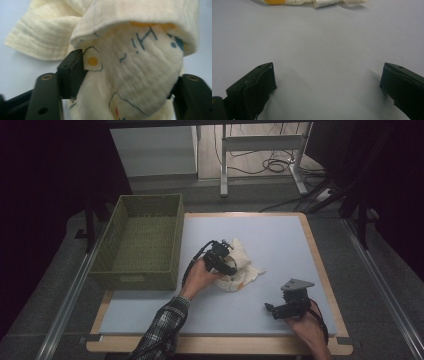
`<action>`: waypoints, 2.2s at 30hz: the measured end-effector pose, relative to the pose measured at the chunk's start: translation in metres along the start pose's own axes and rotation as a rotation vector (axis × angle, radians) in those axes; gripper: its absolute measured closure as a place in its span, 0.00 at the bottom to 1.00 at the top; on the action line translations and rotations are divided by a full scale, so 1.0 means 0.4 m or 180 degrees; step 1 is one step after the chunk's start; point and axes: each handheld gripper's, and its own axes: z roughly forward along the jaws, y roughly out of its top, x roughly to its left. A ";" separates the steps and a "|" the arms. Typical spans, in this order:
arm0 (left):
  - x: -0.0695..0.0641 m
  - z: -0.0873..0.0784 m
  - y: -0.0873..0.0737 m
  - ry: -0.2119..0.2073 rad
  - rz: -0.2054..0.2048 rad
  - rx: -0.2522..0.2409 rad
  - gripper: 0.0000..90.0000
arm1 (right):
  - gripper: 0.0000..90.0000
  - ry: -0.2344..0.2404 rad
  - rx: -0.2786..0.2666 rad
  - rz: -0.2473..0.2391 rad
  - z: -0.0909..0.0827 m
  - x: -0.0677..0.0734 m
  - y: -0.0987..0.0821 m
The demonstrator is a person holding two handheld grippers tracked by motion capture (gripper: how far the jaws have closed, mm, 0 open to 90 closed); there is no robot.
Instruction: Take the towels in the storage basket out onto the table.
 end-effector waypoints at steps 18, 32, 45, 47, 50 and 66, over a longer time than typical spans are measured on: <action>-0.017 -0.092 -0.054 -0.0001 0.0136 -0.0402 0.61 | 0.60 0.0164 -0.0002 0.0099 0.041 -0.029 0.203; 0.016 -0.030 -0.079 -0.0095 -0.0143 -0.0489 0.95 | 0.97 0.0012 0.0268 -0.0179 0.127 -0.022 0.212; 0.005 -0.021 -0.101 -0.0107 -0.0156 -0.0536 0.65 | 0.97 -0.0252 0.0324 0.0173 -0.054 -0.130 0.063; 0.000 -0.018 -0.106 -0.0131 -0.0167 -0.0529 0.61 | 0.96 -0.0203 0.0377 0.0243 -0.054 -0.140 0.036; -0.005 -0.020 -0.113 -0.0063 -0.0161 -0.0522 0.47 | 0.82 -0.0194 0.0325 0.0310 -0.075 -0.146 0.033; -0.003 -0.028 -0.145 -0.0106 -0.0255 -0.0572 0.30 | 0.54 0.0361 0.0003 -0.0129 0.068 -0.064 0.228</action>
